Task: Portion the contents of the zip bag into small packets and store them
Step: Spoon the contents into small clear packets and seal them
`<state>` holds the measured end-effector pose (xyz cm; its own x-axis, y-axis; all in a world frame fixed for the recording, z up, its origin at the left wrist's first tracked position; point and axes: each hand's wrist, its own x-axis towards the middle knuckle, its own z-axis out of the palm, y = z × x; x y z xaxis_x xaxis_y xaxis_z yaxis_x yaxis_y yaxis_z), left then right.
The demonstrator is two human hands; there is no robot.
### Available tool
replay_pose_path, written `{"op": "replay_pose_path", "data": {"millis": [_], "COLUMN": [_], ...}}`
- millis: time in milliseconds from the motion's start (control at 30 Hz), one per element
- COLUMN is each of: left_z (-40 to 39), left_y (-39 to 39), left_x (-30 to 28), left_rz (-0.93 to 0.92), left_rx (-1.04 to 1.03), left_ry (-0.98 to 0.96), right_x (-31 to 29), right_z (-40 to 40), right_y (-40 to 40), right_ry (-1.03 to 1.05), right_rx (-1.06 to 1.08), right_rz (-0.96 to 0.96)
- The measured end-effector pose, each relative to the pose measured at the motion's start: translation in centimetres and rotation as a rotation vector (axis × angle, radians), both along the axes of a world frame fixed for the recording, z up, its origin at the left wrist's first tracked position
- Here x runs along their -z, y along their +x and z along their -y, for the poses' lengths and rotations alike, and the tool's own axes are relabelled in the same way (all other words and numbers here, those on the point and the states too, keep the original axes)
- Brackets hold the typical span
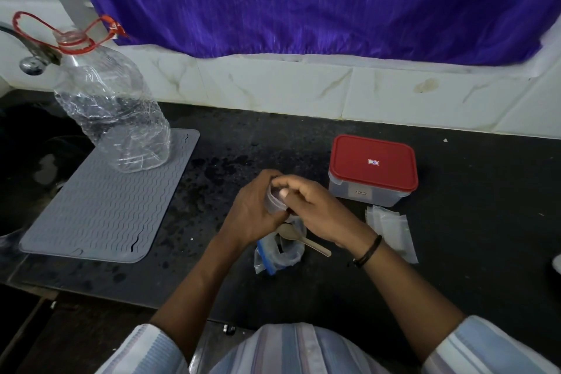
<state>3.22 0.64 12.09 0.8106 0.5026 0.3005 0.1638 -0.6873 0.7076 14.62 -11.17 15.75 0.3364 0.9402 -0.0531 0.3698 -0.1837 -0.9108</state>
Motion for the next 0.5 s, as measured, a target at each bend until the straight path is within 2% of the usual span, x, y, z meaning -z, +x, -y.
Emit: {"op": "replay_pose_path", "data": {"millis": [67,133,233,333,433,500], "left_z": [-0.5,-1.0,-1.6,-1.9,-2.2,-2.7], "left_y": [-0.2,-0.6,-1.1,-1.0,-0.4,-0.1], "left_x": [0.2,0.5,1.2,1.9,2.3,2.3], "left_rz": [-0.01,-0.051,-0.122,-0.232,-0.291,-0.263], "left_rx": [-0.125,-0.25,-0.382,-0.401,-0.415,-0.446], "left_ry": [-0.094,-0.235,-0.413,-0.547,-0.604,-0.647], "right_x": [0.5,1.7,4.5,6.9,7.9,8.5], "right_z": [0.5,1.7,4.2,5.8,5.8,5.5], "right_y": [0.2,0.8,1.1,0.5,-0.3,-0.8], "right_ry": [0.05,-0.005,-0.345,-0.573,-0.55,-0.492], "right_rx": [0.127,0.252,0.253,0.221,0.238,0.253], "right_rz": [0.055,0.269,0.493,0.373,0.22,0.202]}}
